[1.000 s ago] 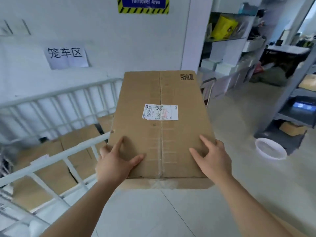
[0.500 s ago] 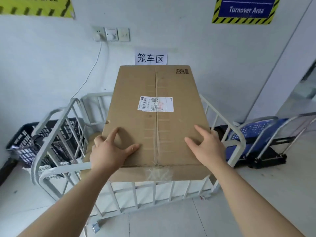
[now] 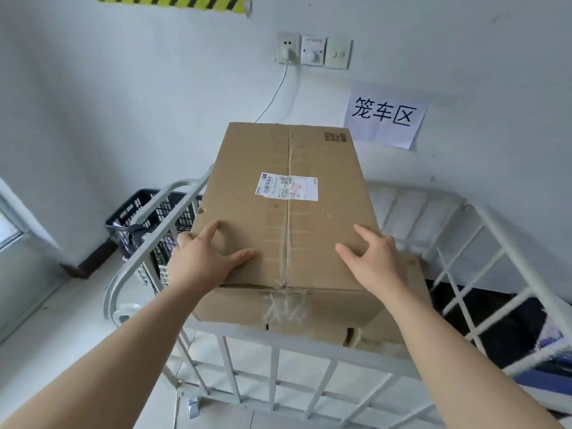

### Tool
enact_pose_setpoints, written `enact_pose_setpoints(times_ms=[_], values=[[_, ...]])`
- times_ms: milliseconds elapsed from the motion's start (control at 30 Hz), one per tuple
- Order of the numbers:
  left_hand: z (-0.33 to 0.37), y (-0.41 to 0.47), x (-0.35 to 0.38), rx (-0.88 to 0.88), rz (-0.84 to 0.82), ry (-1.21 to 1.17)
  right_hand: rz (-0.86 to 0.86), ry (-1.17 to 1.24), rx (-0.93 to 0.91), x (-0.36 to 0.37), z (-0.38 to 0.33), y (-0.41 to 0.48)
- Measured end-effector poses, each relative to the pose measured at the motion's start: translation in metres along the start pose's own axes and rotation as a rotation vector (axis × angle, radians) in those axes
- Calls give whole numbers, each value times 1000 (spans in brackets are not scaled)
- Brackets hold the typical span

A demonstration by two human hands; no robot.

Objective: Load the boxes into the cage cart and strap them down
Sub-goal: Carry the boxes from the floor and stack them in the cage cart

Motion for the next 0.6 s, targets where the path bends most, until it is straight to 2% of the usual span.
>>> enact_pose_setpoints(times_ms=[200, 467, 600], values=[[-28, 81, 52, -38, -77, 67, -120, 62, 59, 100, -5, 55], [-82, 191, 133, -49, -241, 141, -182, -23, 214, 228, -11, 94], [-108, 224, 180, -56, -327, 170, -204, -162, 240, 279, -5, 106]])
Point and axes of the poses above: each hand's wrist, its own y-axis towards the middle knuckle, its own x-axis out of the palm, z = x × y, the point moved 6 cm from there along y, towards the middle knuckle, and after that the axes turned 12 degrees about z, right-handed, at the moved point
